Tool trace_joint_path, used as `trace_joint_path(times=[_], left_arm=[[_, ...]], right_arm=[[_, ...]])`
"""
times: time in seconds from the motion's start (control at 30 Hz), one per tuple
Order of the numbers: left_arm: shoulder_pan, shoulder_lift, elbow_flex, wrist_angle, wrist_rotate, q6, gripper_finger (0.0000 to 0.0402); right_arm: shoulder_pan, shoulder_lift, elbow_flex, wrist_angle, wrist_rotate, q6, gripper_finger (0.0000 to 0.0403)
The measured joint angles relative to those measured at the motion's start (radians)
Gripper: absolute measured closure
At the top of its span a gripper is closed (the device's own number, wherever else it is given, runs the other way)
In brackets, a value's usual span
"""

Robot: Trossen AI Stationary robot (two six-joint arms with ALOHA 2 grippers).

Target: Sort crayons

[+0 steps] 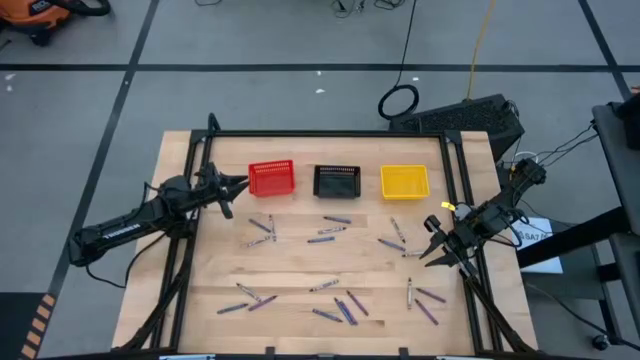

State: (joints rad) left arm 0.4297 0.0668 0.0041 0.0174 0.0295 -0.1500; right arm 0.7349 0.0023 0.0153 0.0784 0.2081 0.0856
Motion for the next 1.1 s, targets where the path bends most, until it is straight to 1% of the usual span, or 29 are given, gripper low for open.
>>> trace_joint_path(times=[0.7,0.87,1.1], left_arm=[[0.0,0.0,0.0,0.0,0.0,0.0,0.0309],[0.0,0.0,0.0,0.0,0.0,0.0,0.0309],[0.0,0.0,0.0,0.0,0.0,0.0,0.0309]], right_arm=[[0.0,0.0,0.0,0.01,0.0,-0.001,0.0319],[0.0,0.001,0.0,0.01,0.033,-0.075,0.0319],[0.0,0.001,0.0,0.013,0.027,-0.073,0.0319]])
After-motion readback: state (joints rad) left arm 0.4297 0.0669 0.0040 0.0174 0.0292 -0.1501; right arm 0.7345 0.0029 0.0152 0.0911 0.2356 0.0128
